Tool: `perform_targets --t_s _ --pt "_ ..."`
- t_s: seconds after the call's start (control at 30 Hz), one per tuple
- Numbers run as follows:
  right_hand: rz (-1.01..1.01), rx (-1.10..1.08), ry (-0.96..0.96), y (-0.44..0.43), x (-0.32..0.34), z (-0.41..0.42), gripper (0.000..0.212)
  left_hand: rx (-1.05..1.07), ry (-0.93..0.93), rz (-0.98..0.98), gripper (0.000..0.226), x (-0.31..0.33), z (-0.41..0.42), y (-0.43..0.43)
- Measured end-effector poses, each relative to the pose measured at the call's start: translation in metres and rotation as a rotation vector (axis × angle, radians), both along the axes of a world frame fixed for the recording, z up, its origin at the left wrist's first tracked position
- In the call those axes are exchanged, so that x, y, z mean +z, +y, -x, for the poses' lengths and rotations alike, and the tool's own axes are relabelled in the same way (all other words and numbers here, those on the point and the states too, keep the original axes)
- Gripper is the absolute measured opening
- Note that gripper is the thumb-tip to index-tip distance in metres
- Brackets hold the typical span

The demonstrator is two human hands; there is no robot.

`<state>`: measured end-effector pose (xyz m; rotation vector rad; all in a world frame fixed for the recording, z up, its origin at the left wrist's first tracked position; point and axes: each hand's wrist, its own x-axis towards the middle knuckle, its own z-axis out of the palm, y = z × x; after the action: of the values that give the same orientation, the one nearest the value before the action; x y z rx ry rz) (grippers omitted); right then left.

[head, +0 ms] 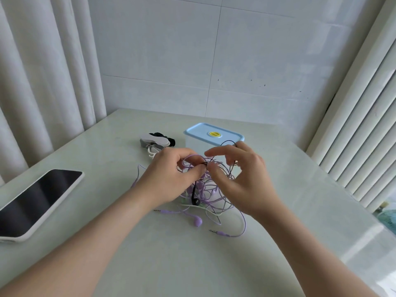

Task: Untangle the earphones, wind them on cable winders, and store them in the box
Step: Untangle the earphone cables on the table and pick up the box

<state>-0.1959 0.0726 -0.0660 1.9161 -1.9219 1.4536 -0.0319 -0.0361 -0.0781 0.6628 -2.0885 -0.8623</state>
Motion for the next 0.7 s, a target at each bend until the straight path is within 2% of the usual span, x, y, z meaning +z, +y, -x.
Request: perform_targets --t_s 0.17,0.23,0.3,0.37,0.47,0.6,0.7 --pt "0.070 -0.124 0.188 -0.007 -0.010 0.006 0.009 -0.049 0.076 -0.145 0.009 0.004 0.000 0.002" --pt "0.085 -0.123 0.233 -0.008 -0.010 0.008 0.006 -0.066 0.122 -0.221 0.020 0.002 -0.001 -0.002" --pt "0.077 -0.128 0.296 -0.010 -0.011 0.009 0.013 -0.119 0.164 -0.305 0.036 0.001 -0.001 -0.005" --pt "0.079 -0.155 0.351 -0.012 -0.012 0.008 0.020 -0.185 0.166 -0.352 0.041 0.001 -0.001 -0.005" --pt "0.118 -0.181 0.317 -0.013 -0.011 0.005 0.020 -0.231 0.096 -0.339 0.048 0.002 -0.002 -0.005" --pt "0.100 -0.087 0.202 -0.010 -0.007 0.003 0.015 -0.133 0.069 -0.273 0.029 0.004 -0.001 -0.003" --pt "0.073 -0.014 0.227 -0.006 -0.005 0.004 0.017 -0.103 0.045 -0.213 0.019 0.003 -0.001 -0.001"
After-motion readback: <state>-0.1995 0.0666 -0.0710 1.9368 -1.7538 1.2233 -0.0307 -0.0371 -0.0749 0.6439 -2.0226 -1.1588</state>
